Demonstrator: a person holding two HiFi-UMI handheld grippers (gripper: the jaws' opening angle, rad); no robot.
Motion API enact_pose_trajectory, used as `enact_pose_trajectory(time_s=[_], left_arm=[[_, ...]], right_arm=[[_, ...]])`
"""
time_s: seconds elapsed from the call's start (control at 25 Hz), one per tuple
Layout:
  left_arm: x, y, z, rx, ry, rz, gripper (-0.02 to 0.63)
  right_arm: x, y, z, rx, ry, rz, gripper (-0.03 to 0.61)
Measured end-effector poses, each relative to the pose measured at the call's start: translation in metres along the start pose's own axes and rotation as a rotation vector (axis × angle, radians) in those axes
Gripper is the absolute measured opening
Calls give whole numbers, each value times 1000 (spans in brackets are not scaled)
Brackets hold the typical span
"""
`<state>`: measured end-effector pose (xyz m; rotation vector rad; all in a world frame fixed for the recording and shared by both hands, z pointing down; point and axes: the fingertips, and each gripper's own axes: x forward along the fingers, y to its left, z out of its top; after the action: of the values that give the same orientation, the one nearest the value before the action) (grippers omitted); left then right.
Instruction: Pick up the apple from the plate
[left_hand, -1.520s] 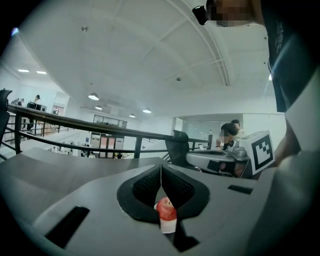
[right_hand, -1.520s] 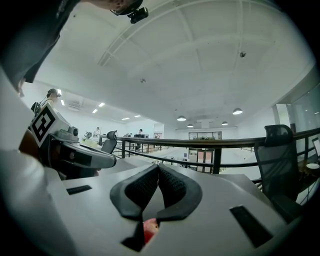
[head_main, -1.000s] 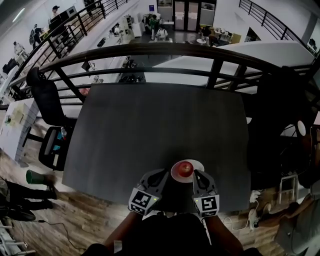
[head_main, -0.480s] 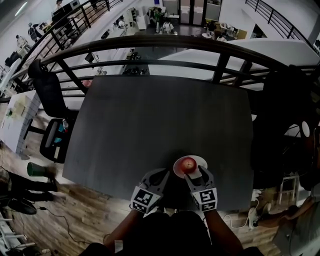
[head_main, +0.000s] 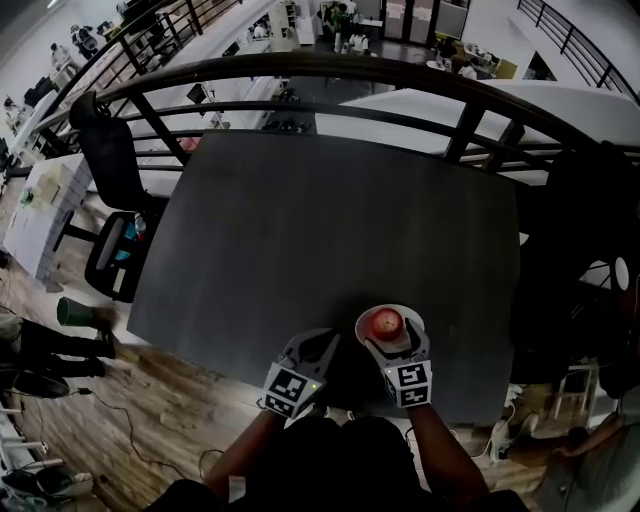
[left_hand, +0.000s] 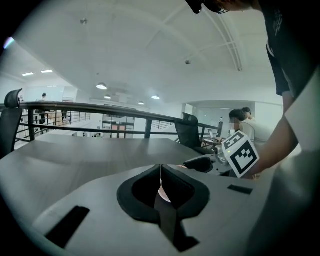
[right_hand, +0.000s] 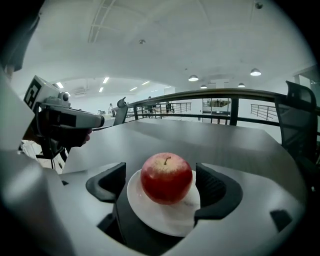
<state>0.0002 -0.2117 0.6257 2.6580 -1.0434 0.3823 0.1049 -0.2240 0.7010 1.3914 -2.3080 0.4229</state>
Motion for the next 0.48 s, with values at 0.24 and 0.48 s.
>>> enact_pose_trajectory(time_s=[0.24,0.48], left_arm=[[-5,2,-11,27,21,16,28],[-14,8,-11,66,52,40,27]], right_arm=[[17,-2,-6,26,48,-4,419],[27,-3,-13,39,92,-16,419]])
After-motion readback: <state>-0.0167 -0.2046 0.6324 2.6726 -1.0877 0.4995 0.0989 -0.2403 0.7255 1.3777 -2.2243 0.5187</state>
